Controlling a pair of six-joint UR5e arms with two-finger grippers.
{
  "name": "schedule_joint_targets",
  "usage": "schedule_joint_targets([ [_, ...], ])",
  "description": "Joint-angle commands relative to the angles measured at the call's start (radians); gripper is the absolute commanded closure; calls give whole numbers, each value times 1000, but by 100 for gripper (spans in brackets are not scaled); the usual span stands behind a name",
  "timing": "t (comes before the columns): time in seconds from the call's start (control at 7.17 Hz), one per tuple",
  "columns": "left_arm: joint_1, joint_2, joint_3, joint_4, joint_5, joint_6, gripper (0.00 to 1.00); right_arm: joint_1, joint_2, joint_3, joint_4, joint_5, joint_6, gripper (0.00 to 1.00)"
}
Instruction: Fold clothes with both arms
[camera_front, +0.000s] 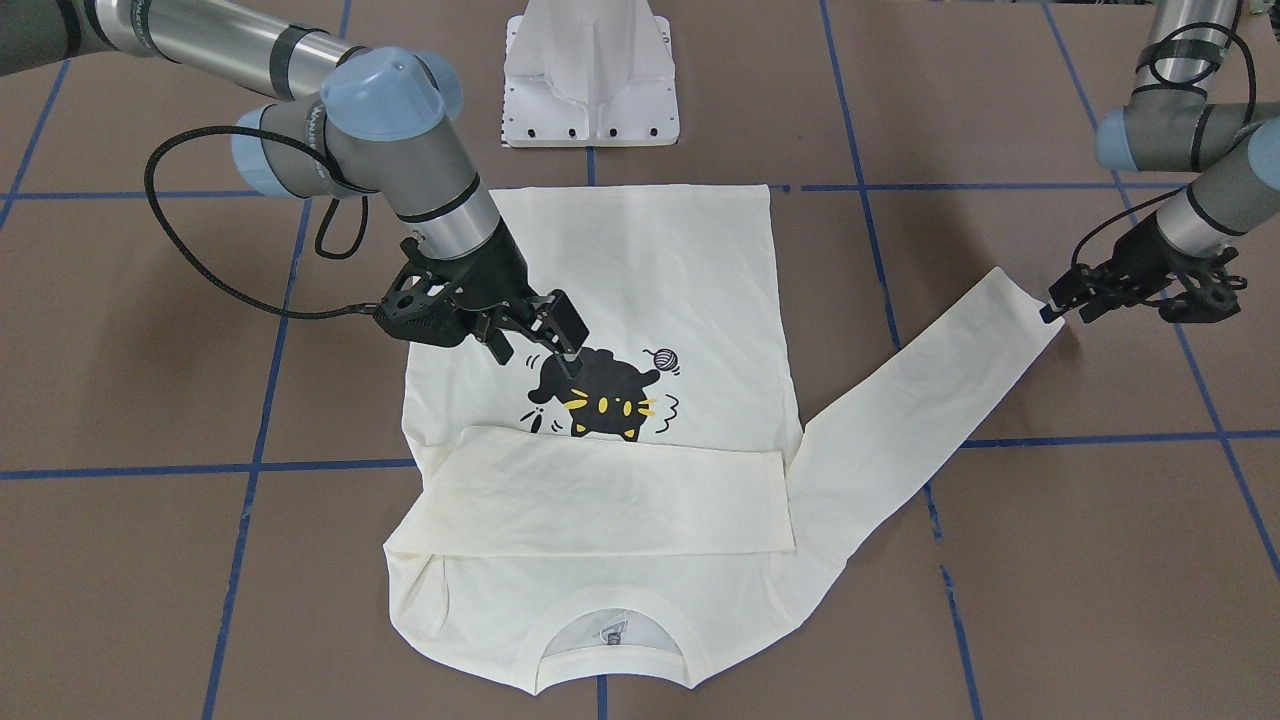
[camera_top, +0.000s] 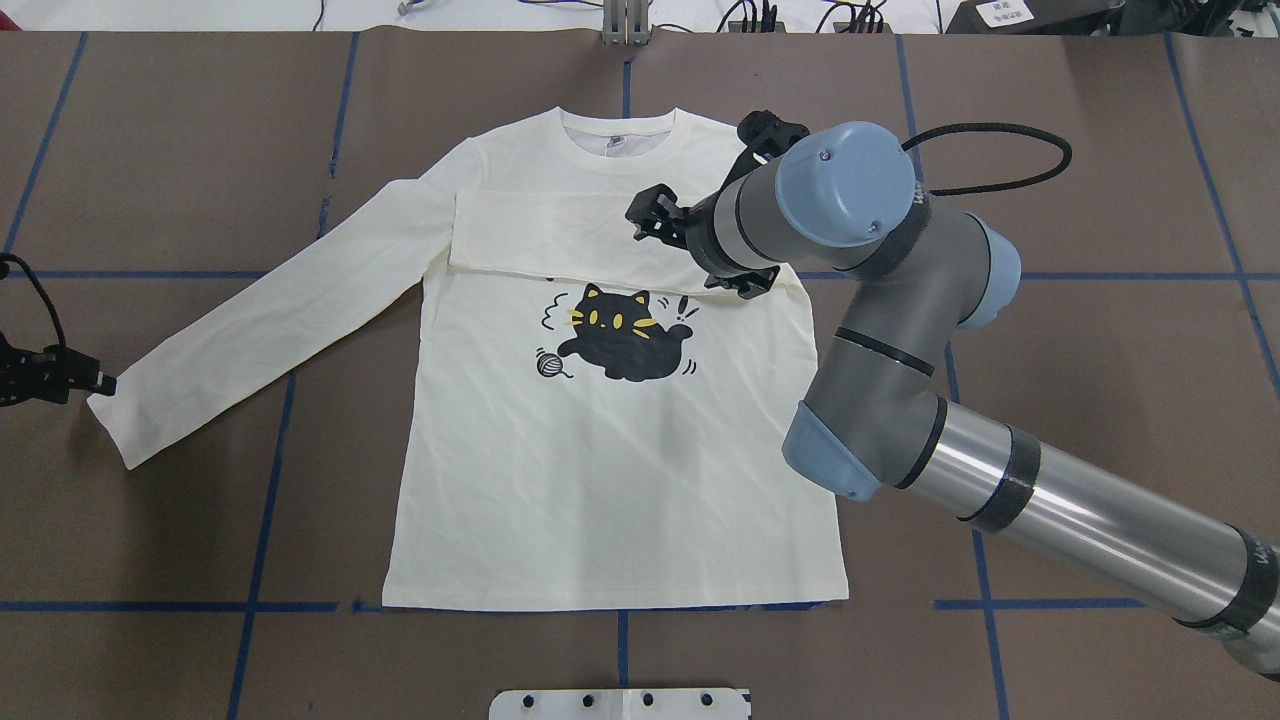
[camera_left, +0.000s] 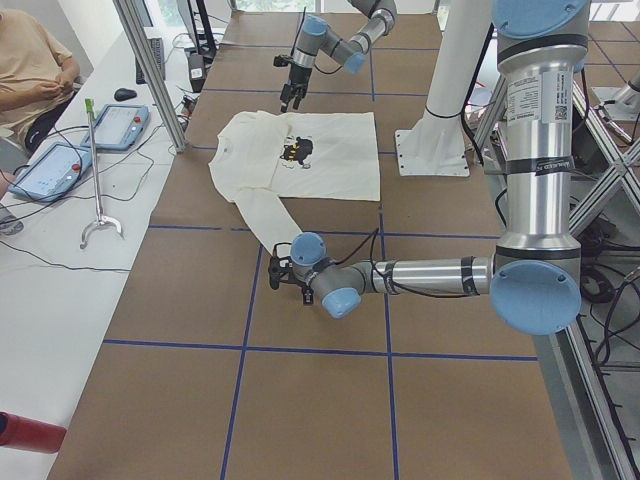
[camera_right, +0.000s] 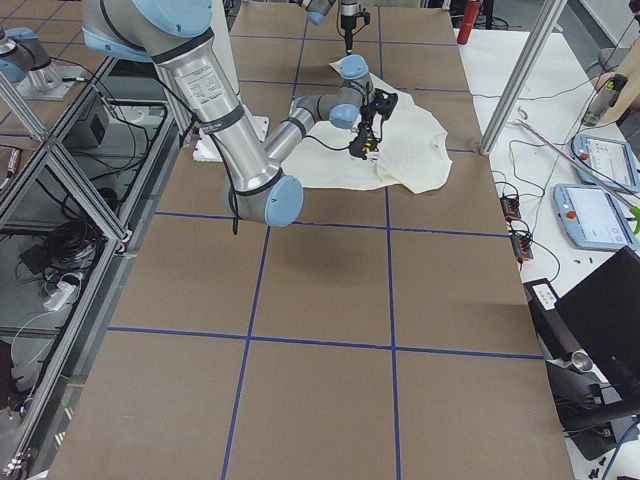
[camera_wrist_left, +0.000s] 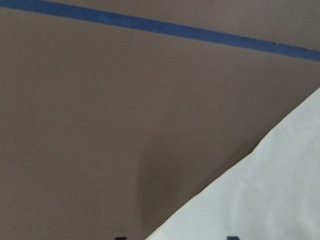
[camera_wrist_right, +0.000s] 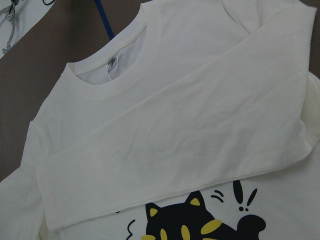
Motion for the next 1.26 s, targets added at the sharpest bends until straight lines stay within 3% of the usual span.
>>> schedule_joint_targets([
  [0.0,9,0,7,0,-1,0,44,24,-48,34,-4,29,-5,1],
  [0.14,10,0,7,1,-1,-2,57,52,-74,60,-7,61,-13,1],
  [0.28,10,0,10,1,-1,0,60,55,-94,78,-7,69,-19,1],
  [0.7,13,0,10,0,-1,3,59,57,-94,80,-7,69,-19,1],
  [0.98,13,0,8,0,-1,1,49,57,-94,80,-7,68,-19,1],
  [1.12,13,1,8,0,1,1,50,57,-94,80,-7,68,-19,1],
])
